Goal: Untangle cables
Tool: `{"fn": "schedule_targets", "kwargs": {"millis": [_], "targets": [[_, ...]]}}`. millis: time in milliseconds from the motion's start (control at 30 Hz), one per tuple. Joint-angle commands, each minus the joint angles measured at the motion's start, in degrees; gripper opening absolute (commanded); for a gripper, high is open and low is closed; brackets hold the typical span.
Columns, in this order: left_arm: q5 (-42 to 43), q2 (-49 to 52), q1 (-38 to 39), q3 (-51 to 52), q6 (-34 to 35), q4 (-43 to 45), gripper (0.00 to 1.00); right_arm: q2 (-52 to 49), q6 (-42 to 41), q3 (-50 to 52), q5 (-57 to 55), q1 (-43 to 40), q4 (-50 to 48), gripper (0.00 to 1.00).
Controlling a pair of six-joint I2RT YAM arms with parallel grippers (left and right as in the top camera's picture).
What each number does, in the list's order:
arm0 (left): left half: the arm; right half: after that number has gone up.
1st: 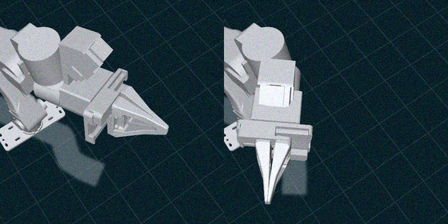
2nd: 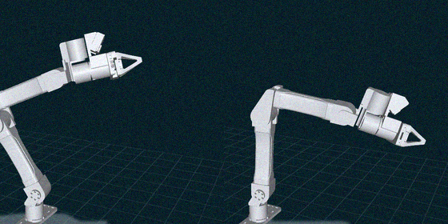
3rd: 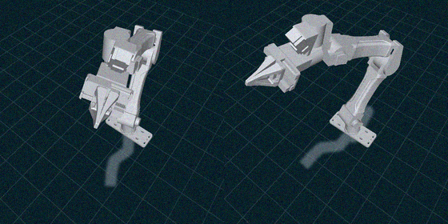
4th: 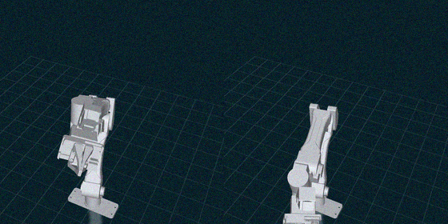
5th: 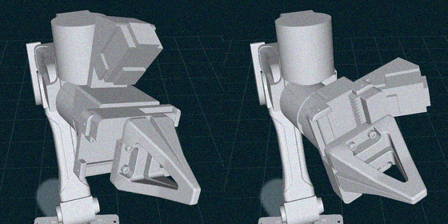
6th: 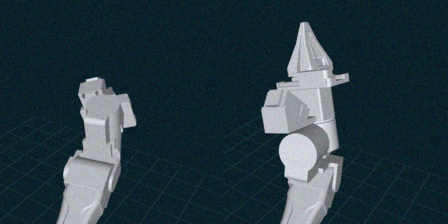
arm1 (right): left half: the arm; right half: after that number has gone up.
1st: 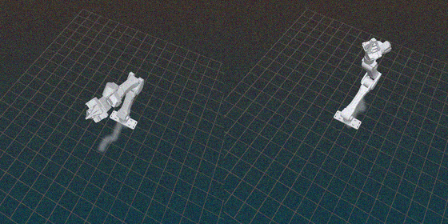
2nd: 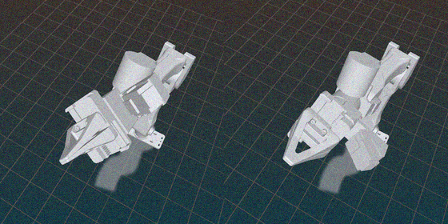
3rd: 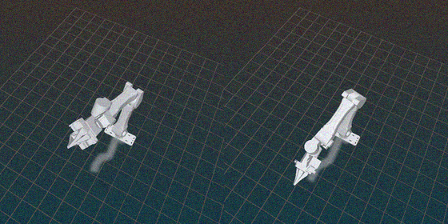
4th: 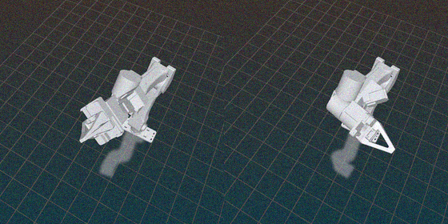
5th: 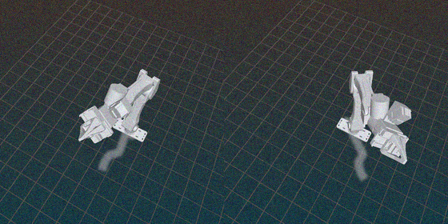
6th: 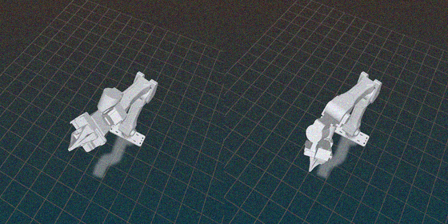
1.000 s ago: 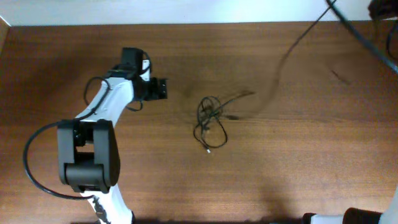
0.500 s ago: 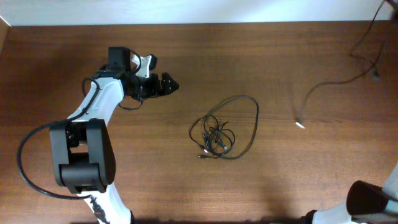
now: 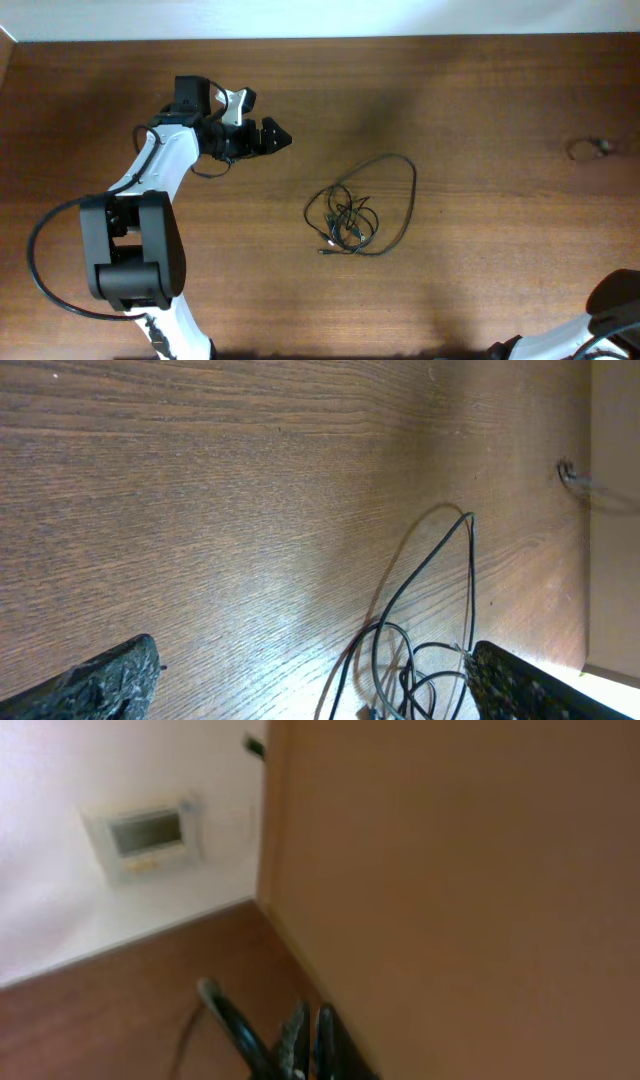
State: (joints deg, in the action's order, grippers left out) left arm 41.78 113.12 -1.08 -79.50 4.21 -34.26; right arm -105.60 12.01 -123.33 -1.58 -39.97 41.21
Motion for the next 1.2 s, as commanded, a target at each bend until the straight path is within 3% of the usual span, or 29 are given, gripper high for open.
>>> {"fn": "schedule_targets", "kwargs": {"millis": [0, 167, 300, 433, 600, 733, 867, 933, 1033, 1167], "targets": [[0.2, 0.5, 0.3, -0.3, -1.0, -0.1, 0.99, -5.7, -0.3, 4.3, 3.7, -0.1, 1.5, 0.05], [0.2, 0.5, 0.3, -0.3, -1.0, -0.1, 0.99, -14.5, -7.3, 7.1, 3.8, 0.5, 7.8, 0.13], [0.2, 0.5, 0.3, -0.3, -1.0, -0.6, 0.99, -17.9, -18.6, 7.1, 3.7, 0.6, 13.5, 0.96], [0.2, 0.5, 0.3, -0.3, -1.0, -1.3, 0.99, -17.6, -27.5, 6.4, 4.0, 0.6, 17.8, 0.99], [1.4, 0.5, 0.3, -0.3, 1.7, -1.4, 0.99, -15.0, -26.9, 3.2, 11.2, 2.3, 28.7, 0.99], [9.4, 0.5, 1.0, -0.3, 1.7, -1.6, 0.99, -12.1, -29.2, 3.2, 20.1, 7.3, 39.7, 0.99], [1.8, 0.5, 2.4, -0.3, 1.7, -1.6, 0.99, -12.2, -27.3, 6.5, 25.4, 17.5, 49.3, 0.99], [-0.9, 0.5, 2.6, -0.3, 1.7, -1.6, 0.99, -12.2, -27.3, 9.3, 27.6, 23.1, 48.8, 1.0], [-4.7, 0.5, 2.4, -0.3, 1.8, -1.6, 0.99, -12.2, -28.8, 14.4, 31.3, 32.3, 43.5, 0.92], [-14.7, 0.5, 0.2, -0.3, 11.6, -2.5, 0.99, -12.2, -44.2, 23.1, 31.4, 41.5, 30.8, 0.88]]}}
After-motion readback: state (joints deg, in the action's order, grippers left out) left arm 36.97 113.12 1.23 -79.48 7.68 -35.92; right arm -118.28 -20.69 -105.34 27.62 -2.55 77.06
